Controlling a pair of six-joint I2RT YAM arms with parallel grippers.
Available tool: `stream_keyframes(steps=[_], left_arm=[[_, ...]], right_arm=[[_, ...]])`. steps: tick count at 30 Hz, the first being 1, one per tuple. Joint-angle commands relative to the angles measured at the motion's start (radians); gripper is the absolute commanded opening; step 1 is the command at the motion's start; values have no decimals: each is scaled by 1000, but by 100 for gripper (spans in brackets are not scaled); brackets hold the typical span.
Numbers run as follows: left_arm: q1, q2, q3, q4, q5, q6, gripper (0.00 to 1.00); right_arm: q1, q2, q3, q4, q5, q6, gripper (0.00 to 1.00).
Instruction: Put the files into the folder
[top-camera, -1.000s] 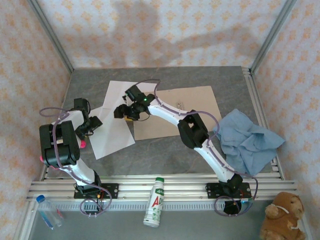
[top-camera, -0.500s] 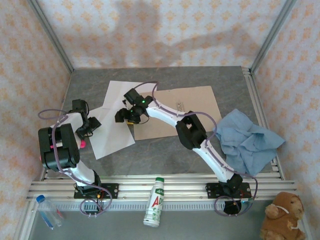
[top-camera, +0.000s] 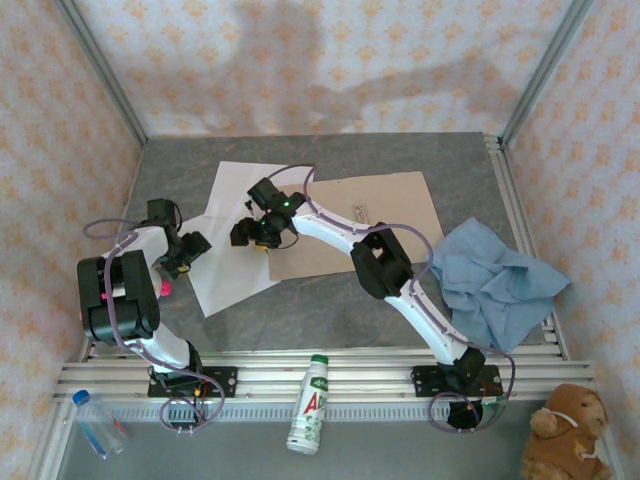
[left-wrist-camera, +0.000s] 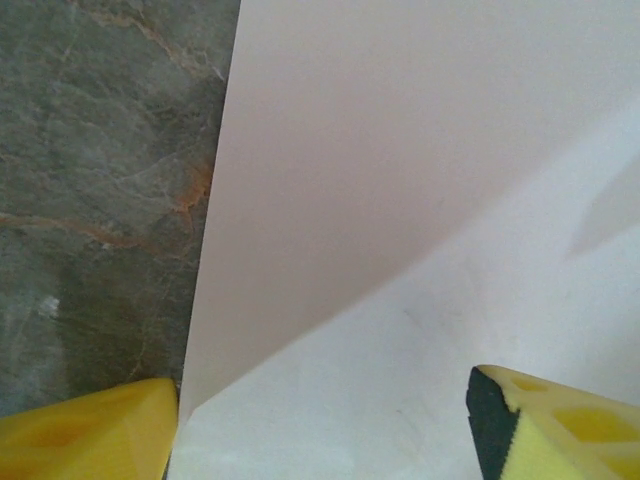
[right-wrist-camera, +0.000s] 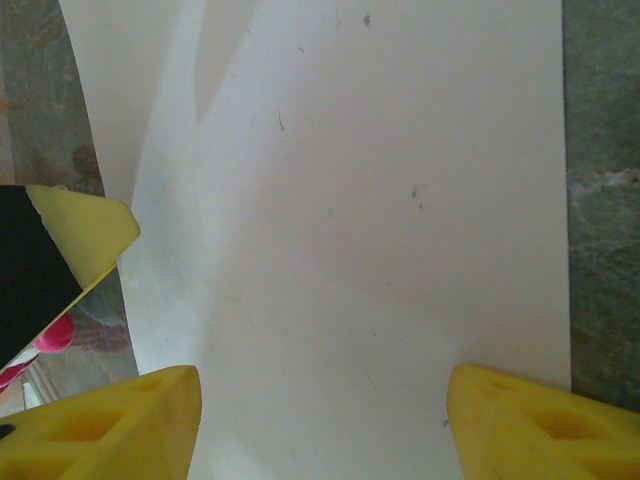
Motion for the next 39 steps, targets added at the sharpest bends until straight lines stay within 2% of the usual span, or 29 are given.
stream_keyframes(steps=[1,3,12,14,18,31,39], left_arm=[[-3,-30,-5,-34,-6,-2,82],[-3,-34,-3,-37,-11,-3,85],[-2,-21,-1,-36,0,-9,85],[-3,-18,-3,-37,-3,-9,87],[-1,-13,-13,-28,-2,-5,92],[-2,-35,-26,-1,58,-9,92],[-1,-63,-39,-1,70,-15,97]], right_arm=[[9,10,15,-43,21,-16,67],[9,9,18,-46,21,-17,67],[27,16,43,-63,24,-25,66],[31,20,37,-62,21,-19,66],[34,12,-3,-29,9,8,66],[37,-31,-123,84,-28,88,66],[37,-55,-199,178,-43,164,66]])
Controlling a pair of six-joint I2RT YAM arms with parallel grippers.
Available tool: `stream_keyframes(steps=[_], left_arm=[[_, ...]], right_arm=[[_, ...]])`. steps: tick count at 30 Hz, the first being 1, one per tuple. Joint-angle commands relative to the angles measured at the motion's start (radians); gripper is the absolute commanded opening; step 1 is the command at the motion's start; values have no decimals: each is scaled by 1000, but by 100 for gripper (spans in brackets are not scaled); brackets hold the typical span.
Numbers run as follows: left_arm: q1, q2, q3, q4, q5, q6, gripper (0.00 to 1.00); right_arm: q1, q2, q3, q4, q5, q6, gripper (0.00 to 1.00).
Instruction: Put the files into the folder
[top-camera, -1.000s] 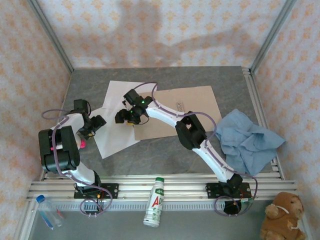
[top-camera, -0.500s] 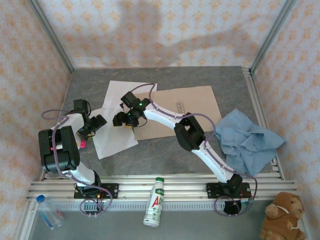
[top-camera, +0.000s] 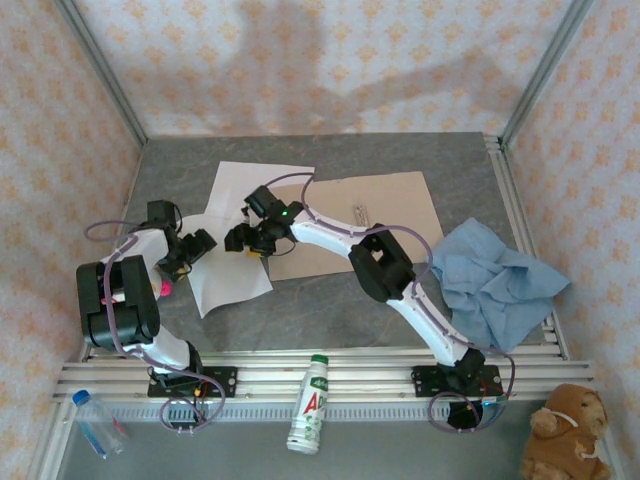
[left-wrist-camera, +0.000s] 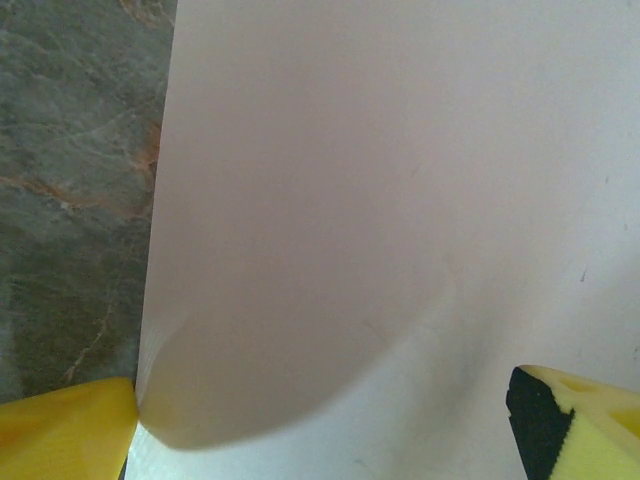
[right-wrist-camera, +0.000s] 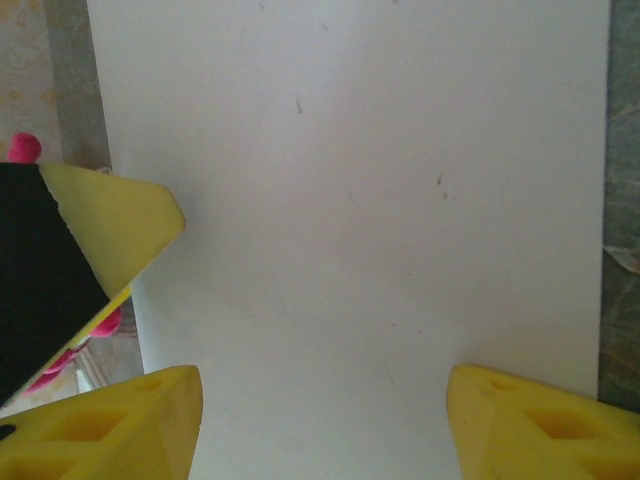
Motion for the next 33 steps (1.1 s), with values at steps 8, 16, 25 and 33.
stream_keyframes(steps=[8,16,25,33], left_arm=[[1,-26,-20,-10,13,-8,91],[1,-38,-21,-7,15,-12,78],[2,-59,-20,10,17,-26,60],[4,-101,-21,20,45,-45,52]], right_arm=[[6,-41,-146,152,-31,142,66],[5,-81,-191,206,-59,176,66],[-46,-229,-234,203,-112,163,70],[-97,-423,-372,193,-116,120,70]])
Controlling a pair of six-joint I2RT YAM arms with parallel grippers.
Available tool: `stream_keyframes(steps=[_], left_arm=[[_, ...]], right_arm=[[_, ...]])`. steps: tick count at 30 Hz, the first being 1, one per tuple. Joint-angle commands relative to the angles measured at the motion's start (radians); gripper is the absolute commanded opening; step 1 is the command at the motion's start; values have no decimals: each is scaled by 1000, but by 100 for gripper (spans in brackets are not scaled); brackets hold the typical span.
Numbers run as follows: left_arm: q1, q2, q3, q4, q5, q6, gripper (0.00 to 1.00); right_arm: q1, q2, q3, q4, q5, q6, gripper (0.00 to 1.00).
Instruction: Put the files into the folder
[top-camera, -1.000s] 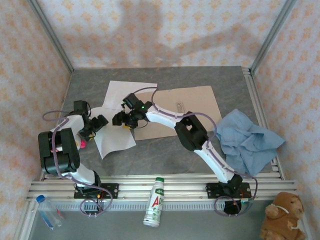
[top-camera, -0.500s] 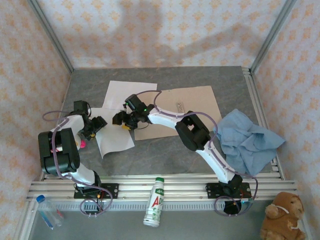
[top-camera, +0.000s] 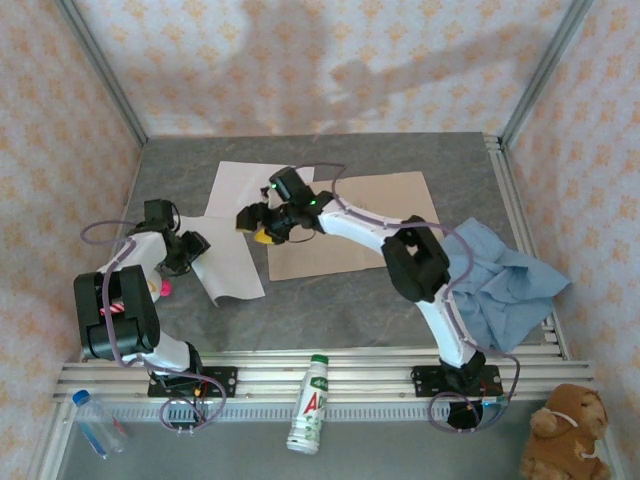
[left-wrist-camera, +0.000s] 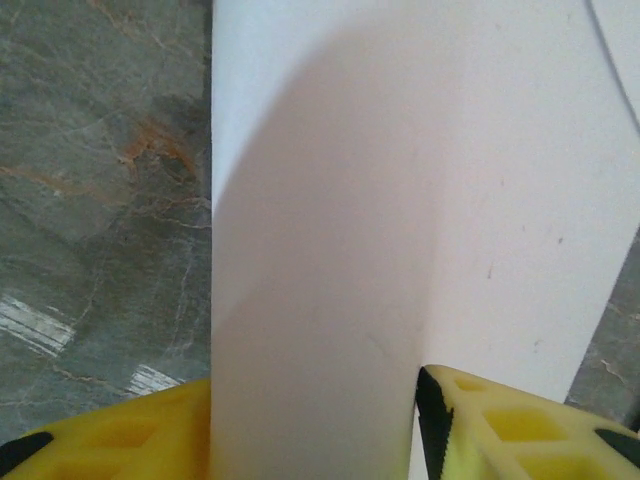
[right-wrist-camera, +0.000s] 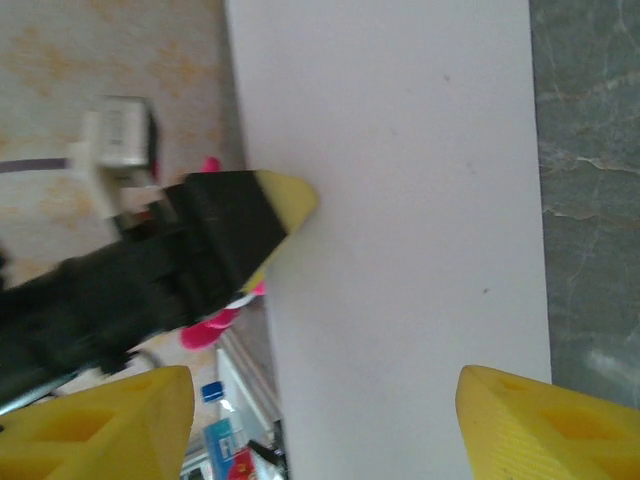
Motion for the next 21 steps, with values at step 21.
stream_keyframes(steps=[21], left_arm=[[22,-361,143,-165,320,-72,37]], right_arm=[[-276,-421,-632,787,-231,499,71]])
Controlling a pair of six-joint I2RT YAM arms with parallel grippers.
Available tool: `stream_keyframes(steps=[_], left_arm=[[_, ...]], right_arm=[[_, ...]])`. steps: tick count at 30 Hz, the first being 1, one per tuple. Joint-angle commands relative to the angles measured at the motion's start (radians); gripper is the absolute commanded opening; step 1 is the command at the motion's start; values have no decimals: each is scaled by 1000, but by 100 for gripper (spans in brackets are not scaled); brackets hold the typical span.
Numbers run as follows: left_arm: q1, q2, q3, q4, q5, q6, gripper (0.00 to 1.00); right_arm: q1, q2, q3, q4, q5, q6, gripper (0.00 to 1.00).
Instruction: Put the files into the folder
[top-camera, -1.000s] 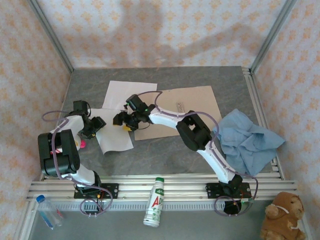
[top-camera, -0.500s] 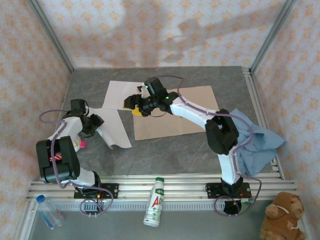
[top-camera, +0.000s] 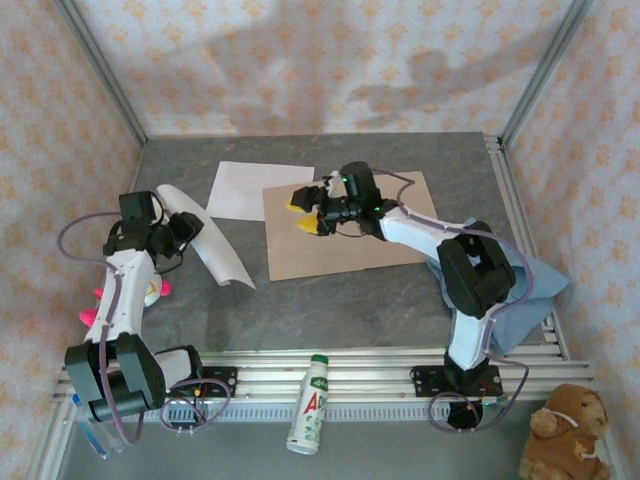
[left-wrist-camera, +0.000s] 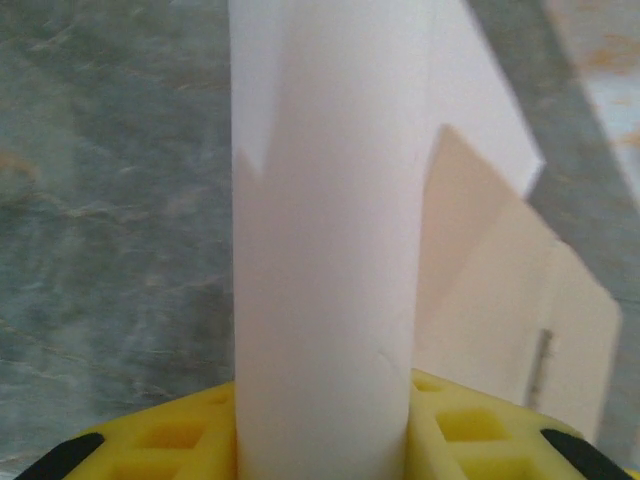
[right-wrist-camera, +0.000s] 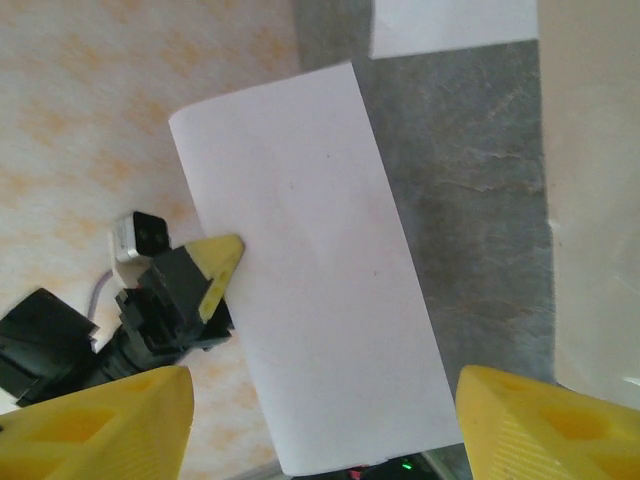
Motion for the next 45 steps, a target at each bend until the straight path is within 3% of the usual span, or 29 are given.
stream_keyframes(steps=[1,7,11,15,25,45], left_arm=[[6,-38,77,-61,136,-6,36],[-47,-77,165,-24,262,-91,36],[-154,-64,255,15,296,-159,36],[-281,-41,330,67,295,-235,36],[-483,7,437,200,304,-376,37],[-473,132,564,-126,450,-80,37]], right_arm=[[-47,-71,-66,336,-73,213,71],[-61,-147,-163,452,-90,292,78],[-68,-188,-258,660,-87,394,84],[-68,-218,-327,807,-75,444,87],[-70,-194,-401,1143,-38,618,88],[-70,-344,-383,1141,-105,597,83]])
